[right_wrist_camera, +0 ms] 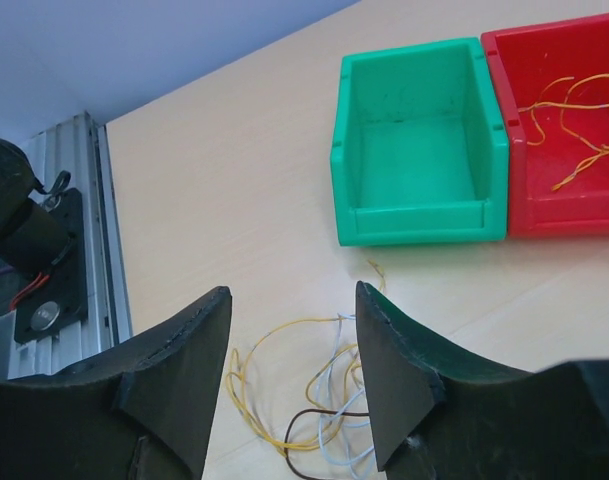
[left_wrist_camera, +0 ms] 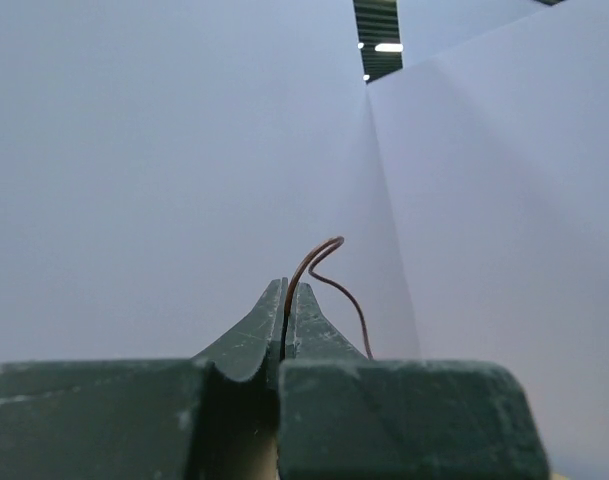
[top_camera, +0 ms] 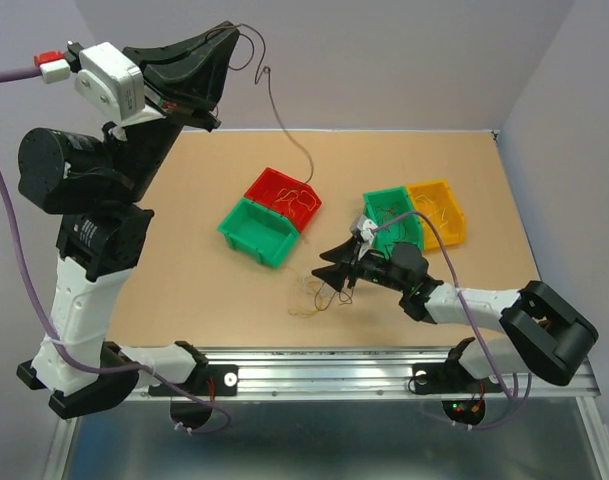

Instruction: Untangle the cables

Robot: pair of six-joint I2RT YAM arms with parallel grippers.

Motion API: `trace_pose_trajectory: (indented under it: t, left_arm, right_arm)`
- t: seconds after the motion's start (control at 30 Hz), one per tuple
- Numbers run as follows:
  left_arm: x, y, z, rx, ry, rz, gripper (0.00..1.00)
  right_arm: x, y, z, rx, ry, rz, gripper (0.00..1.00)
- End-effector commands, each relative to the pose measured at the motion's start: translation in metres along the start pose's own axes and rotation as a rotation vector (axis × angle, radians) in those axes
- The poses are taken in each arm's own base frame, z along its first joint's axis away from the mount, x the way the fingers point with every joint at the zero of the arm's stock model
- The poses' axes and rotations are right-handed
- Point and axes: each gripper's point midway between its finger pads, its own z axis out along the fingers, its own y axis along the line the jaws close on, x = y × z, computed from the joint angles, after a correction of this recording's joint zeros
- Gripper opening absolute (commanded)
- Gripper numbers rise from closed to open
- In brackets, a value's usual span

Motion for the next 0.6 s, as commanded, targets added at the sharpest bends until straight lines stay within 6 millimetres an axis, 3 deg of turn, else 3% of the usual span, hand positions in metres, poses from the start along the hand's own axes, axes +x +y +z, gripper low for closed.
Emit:
trace_pose_trajectory:
  t: [0.0, 0.03, 0.1, 0.13, 0.17, 0.23, 0.27, 0.33, 0.37, 0.43, 0.47, 0.53, 0.57]
  left_arm:
    - [0.059, 0.009, 0.000, -0.062, 0.126, 0.019, 0.00]
    - [0.084, 0.006, -0.006, -0.061, 0.162, 0.024, 0.00]
    - [0.108, 0.006, -0.015, -0.052, 0.189, 0.054, 0.00]
    - [0.111, 0.003, -0.019, -0.034, 0.177, 0.060, 0.00]
    - [0.141, 0.001, -0.027, -0.022, 0.231, 0.055, 0.00]
    - [0.163, 0.007, -0.037, -0.018, 0.268, 0.042, 0.00]
    - [0.184, 0.001, -0.045, 0.027, 0.296, 0.023, 0.00]
    - [0.199, 0.007, -0.059, 0.043, 0.318, 0.019, 0.00]
    - [0.220, 0.000, -0.071, 0.074, 0.342, 0.004, 0.00]
    - [0.228, -0.002, -0.083, 0.092, 0.339, 0.014, 0.00]
    - [0.251, -0.006, -0.097, 0.105, 0.382, 0.015, 0.00]
    - [0.264, -0.009, -0.108, 0.116, 0.400, 0.021, 0.00]
    - [0.280, -0.011, -0.119, 0.118, 0.436, 0.018, 0.00]
  right_arm:
    - [-0.020, 0.002, -0.004, 0.015, -0.071, -0.048, 0.59]
    - [-0.023, 0.001, -0.008, 0.032, -0.085, -0.053, 0.59]
    - [-0.027, -0.001, -0.013, 0.056, -0.102, -0.058, 0.59]
    - [-0.034, 0.000, -0.017, 0.066, -0.127, -0.066, 0.59]
    - [-0.031, -0.003, -0.022, 0.093, -0.129, -0.064, 0.59]
    - [-0.035, -0.005, -0.028, 0.116, -0.149, -0.067, 0.59]
    - [-0.039, -0.003, -0.035, 0.123, -0.170, -0.073, 0.59]
    - [-0.043, -0.003, -0.042, 0.138, -0.195, -0.078, 0.60]
    - [-0.046, -0.001, -0.049, 0.147, -0.214, -0.083, 0.61]
    - [-0.051, 0.000, -0.056, 0.157, -0.240, -0.089, 0.62]
    - [-0.052, -0.001, -0.059, 0.170, -0.247, -0.090, 0.62]
    - [-0.057, 0.000, -0.066, 0.181, -0.272, -0.095, 0.62]
    - [-0.055, 0.000, -0.068, 0.189, -0.267, -0.095, 0.62]
